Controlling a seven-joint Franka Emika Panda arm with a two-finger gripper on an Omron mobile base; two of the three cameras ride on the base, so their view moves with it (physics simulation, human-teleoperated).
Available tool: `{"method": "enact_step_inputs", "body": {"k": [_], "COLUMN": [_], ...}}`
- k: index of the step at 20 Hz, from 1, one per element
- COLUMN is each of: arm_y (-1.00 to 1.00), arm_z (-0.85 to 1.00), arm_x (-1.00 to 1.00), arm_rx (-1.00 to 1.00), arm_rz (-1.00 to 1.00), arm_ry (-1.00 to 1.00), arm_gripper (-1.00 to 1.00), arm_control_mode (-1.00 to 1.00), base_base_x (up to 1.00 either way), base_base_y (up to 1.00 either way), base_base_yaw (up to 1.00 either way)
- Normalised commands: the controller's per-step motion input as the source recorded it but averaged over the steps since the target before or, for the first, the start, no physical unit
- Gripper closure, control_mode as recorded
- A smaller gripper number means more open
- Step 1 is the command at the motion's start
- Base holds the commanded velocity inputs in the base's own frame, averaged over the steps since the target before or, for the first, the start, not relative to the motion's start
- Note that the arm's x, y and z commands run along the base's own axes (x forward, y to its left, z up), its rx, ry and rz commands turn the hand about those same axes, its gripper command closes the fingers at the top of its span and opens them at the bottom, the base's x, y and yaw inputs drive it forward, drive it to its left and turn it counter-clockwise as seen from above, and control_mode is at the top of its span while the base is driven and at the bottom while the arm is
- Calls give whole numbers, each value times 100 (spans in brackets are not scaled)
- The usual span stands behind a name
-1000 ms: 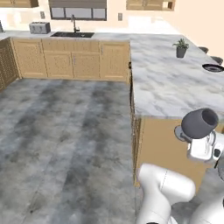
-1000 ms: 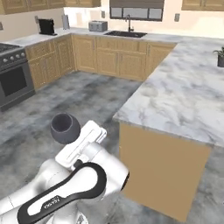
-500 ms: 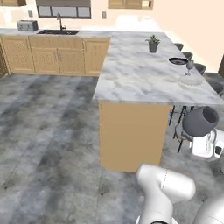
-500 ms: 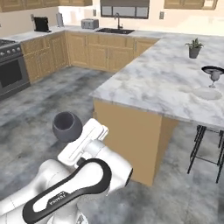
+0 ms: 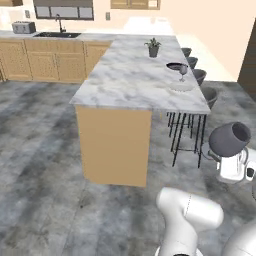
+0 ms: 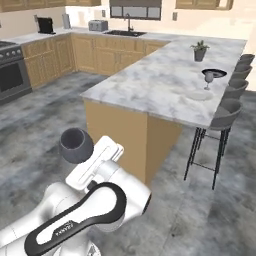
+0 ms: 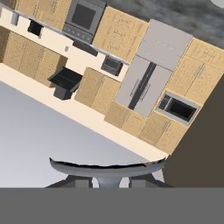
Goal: Retrieve the wine glasses from the counter and place one next to each plate.
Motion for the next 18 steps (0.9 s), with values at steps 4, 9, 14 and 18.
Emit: {"method": "enact_step_inputs", "body": {"k": [4, 9, 14, 18], "arm_y": [0, 0, 0, 0], "arm_z": [0, 0, 0, 0], "arm_x": [0, 0, 0, 0], "arm_rx": [0, 0, 0, 0], "arm_rz": [0, 0, 0, 0], "arm_ry": [0, 0, 0, 0], "arm_gripper": [100, 100, 100, 100], "arm_control_mode": [100, 100, 100, 100], "base_base_x": [-3, 7, 7, 8], "base_base_y": [-100, -100, -100, -100], "base_base_yaw": [25, 35, 41, 41]}}
